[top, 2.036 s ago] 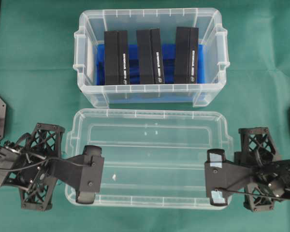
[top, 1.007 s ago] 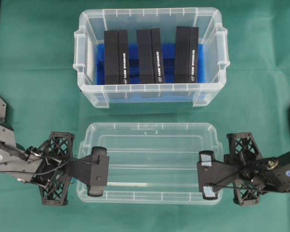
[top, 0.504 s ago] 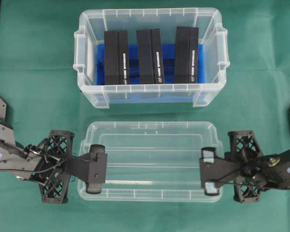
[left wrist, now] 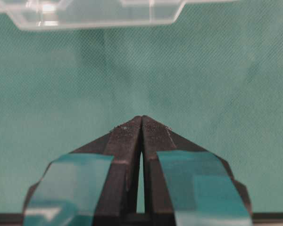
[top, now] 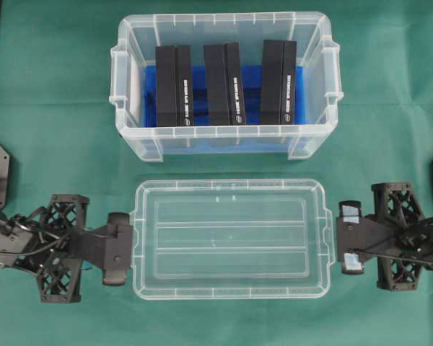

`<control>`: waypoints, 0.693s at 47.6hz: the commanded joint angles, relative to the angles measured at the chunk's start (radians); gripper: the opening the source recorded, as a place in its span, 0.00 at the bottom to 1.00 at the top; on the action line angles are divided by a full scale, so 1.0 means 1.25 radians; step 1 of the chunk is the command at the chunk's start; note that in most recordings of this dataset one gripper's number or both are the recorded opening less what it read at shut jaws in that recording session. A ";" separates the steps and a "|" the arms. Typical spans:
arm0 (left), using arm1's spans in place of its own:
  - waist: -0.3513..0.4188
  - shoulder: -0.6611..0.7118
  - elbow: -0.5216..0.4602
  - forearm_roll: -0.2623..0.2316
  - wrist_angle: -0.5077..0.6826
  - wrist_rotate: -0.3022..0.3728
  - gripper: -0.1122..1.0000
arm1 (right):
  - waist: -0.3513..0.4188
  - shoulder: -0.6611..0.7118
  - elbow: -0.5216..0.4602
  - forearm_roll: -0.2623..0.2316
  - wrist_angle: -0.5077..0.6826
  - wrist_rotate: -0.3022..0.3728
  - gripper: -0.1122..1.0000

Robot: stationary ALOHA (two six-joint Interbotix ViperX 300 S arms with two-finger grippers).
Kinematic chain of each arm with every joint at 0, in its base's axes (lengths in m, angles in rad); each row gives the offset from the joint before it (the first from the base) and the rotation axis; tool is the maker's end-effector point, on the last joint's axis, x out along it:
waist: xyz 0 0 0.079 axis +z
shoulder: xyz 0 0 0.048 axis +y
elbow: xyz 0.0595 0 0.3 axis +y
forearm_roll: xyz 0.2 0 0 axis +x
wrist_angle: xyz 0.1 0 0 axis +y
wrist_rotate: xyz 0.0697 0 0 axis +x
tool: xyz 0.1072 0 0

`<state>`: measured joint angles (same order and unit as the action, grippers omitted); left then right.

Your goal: Clamp the lid of the box with both arms, then lift and open it.

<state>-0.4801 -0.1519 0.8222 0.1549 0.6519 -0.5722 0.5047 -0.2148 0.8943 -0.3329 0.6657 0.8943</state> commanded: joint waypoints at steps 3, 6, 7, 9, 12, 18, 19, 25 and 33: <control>-0.002 -0.029 -0.005 0.002 -0.002 0.001 0.10 | 0.002 -0.016 -0.011 -0.002 -0.002 0.001 0.10; -0.005 -0.033 -0.012 0.002 -0.002 0.005 0.10 | 0.002 -0.018 -0.022 -0.002 -0.004 -0.001 0.10; -0.006 -0.034 -0.016 0.002 -0.001 0.005 0.10 | 0.004 -0.021 -0.029 -0.002 -0.002 -0.001 0.10; -0.015 -0.040 -0.028 0.002 0.002 0.007 0.10 | 0.006 -0.026 -0.042 -0.002 -0.001 -0.002 0.10; -0.029 -0.049 -0.044 0.002 0.007 0.007 0.10 | 0.012 -0.036 -0.069 -0.002 0.000 -0.006 0.10; -0.066 -0.069 -0.086 0.005 0.022 0.007 0.10 | 0.032 -0.060 -0.135 -0.002 0.009 -0.007 0.10; -0.072 -0.072 -0.094 0.006 0.026 0.007 0.10 | 0.037 -0.063 -0.146 -0.002 0.011 -0.007 0.10; -0.107 -0.102 -0.145 0.012 0.055 0.018 0.10 | 0.064 -0.071 -0.206 -0.005 0.037 -0.018 0.10; -0.123 -0.126 -0.184 0.042 0.079 0.059 0.10 | 0.077 -0.071 -0.236 -0.007 0.064 -0.034 0.10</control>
<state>-0.6305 -0.2823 0.6305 0.1902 0.7424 -0.5077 0.6013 -0.2884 0.6351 -0.3359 0.7394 0.8544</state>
